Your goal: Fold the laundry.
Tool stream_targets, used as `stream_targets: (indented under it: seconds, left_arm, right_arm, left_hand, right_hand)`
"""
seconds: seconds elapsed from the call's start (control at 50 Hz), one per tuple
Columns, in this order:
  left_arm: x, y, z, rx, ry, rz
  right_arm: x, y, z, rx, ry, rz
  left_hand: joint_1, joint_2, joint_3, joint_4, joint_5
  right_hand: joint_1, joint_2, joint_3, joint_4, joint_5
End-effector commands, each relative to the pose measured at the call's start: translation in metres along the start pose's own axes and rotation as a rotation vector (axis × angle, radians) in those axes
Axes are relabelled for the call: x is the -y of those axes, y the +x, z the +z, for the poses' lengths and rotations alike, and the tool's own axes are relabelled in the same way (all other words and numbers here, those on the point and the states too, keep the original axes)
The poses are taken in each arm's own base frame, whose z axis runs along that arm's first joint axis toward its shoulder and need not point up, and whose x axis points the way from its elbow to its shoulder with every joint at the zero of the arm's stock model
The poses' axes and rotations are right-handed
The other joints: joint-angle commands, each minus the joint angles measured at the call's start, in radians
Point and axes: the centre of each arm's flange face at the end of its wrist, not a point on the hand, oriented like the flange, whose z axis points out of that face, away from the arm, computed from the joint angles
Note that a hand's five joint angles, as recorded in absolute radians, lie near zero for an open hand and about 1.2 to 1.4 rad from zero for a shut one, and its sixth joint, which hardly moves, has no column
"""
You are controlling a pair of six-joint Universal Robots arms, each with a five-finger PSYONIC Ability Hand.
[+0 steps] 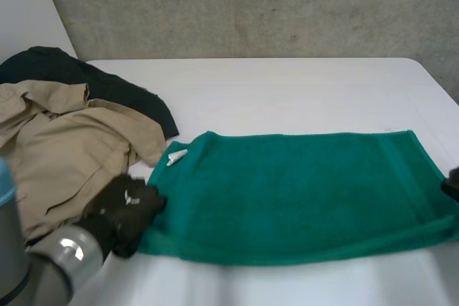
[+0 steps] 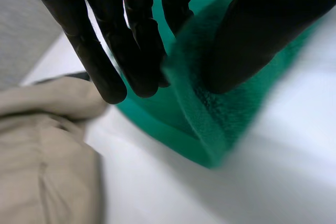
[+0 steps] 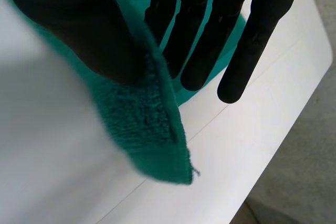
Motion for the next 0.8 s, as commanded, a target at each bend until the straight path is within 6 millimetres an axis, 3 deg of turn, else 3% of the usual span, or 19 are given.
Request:
stream_targets:
  seconds: [0.02, 0.08, 0.14, 0.22, 0.24, 0.4, 0.42, 0.44, 0.46, 0.48, 0.5, 0.54, 0.64, 0.74, 0.78, 0.8]
  left_arm:
    - [0.013, -0.027, 0.059, 0.178, 0.106, 0.01]
    - [0.019, -0.036, 0.082, 0.227, 0.139, 0.01]
    - [0.026, -0.044, 0.105, 0.25, 0.174, 0.009]
    - [0.033, -0.053, 0.131, 0.279, 0.206, -0.001]
    - [0.034, -0.058, 0.146, 0.298, 0.212, -0.004]
    - [0.037, -0.06, 0.188, 0.352, 0.217, -0.001]
    - [0.038, -0.062, 0.192, 0.362, 0.222, -0.003]
    - [0.04, -0.067, 0.199, 0.386, 0.226, -0.01]
    - [0.041, -0.068, 0.202, 0.4, 0.225, -0.011]
    - [0.043, -0.069, 0.203, 0.421, 0.224, -0.015]
    - [0.048, -0.066, 0.204, 0.432, 0.23, -0.019]
    - [0.053, -0.06, 0.203, 0.437, 0.241, -0.023]
    - [0.074, -0.056, 0.19, 0.433, 0.303, -0.02]
    - [0.089, -0.061, 0.161, 0.434, 0.338, -0.042]
    - [0.09, -0.062, 0.154, 0.43, 0.344, -0.053]
    - [0.09, -0.062, 0.151, 0.428, 0.344, -0.059]
  right_arm:
    - [0.014, 0.006, 0.039, -0.093, 0.062, -0.035]
    - [0.019, 0.013, 0.05, -0.151, 0.082, -0.039]
    - [0.028, 0.02, 0.074, -0.214, 0.131, -0.047]
    - [0.05, 0.026, 0.094, -0.287, 0.227, -0.061]
    - [0.057, 0.031, 0.102, -0.319, 0.26, -0.06]
    - [0.071, 0.033, 0.156, -0.364, 0.333, -0.078]
    - [0.071, 0.032, 0.161, -0.365, 0.334, -0.08]
    - [0.07, 0.029, 0.172, -0.359, 0.328, -0.083]
    - [0.069, 0.028, 0.177, -0.357, 0.327, -0.081]
    - [0.07, 0.027, 0.18, -0.359, 0.328, -0.082]
    - [0.072, 0.03, 0.185, -0.375, 0.332, -0.076]
    - [0.078, 0.039, 0.181, -0.411, 0.334, -0.057]
    - [0.079, 0.057, 0.158, -0.461, 0.309, 0.099]
    - [0.08, 0.055, 0.102, -0.339, 0.333, 0.239]
    - [0.073, 0.055, 0.09, -0.291, 0.322, 0.262]
    - [0.059, 0.057, 0.083, -0.25, 0.295, 0.292]
  left_hand:
    - [0.237, 0.196, 0.199, 0.194, 0.245]
    - [0.237, 0.196, 0.199, 0.194, 0.245]
    - [0.237, 0.196, 0.199, 0.194, 0.245]
    - [0.237, 0.196, 0.199, 0.194, 0.245]
    - [0.237, 0.196, 0.199, 0.194, 0.245]
    - [0.237, 0.196, 0.199, 0.194, 0.245]
    - [0.237, 0.196, 0.199, 0.194, 0.245]
    - [0.037, -0.004, -0.001, -0.006, 0.045]
    - [-0.558, -0.599, -0.596, -0.601, -0.55]
    - [-0.985, -1.026, -1.023, -1.028, -0.977]
    - [-0.822, -0.863, -0.86, -0.865, -0.814]
    - [-0.985, -1.026, -1.023, -1.028, -0.977]
    - [-0.985, -1.026, -1.023, -1.028, -0.977]
    - [-0.985, -1.026, -1.023, -1.028, -0.977]
    - [-0.985, -1.026, -1.023, -1.028, -0.977]
    - [-0.985, -1.026, -1.023, -1.028, -0.977]
  right_hand:
    - [0.271, 0.221, 0.209, 0.2, 0.242]
    - [0.271, 0.221, 0.209, 0.2, 0.242]
    - [0.271, 0.221, 0.209, 0.2, 0.242]
    - [0.271, 0.221, 0.209, 0.2, 0.242]
    - [0.271, 0.221, 0.209, 0.2, 0.242]
    - [0.271, 0.221, 0.209, 0.2, 0.242]
    - [0.04, -0.011, -0.022, -0.031, 0.01]
    - [-0.95, -1.001, -1.012, -1.022, -0.98]
    - [-0.95, -1.001, -1.012, -1.022, -0.98]
    - [-0.95, -1.001, -1.012, -1.022, -0.98]
    - [-0.95, -1.001, -1.012, -1.022, -0.98]
    - [-0.95, -1.001, -1.012, -1.022, -0.98]
    - [-0.95, -1.001, -1.012, -1.022, -0.98]
    - [-0.95, -1.001, -1.012, -1.022, -0.98]
    - [-0.95, -1.001, -1.012, -1.022, -0.98]
    - [-0.95, -1.001, -1.012, -1.022, -0.98]
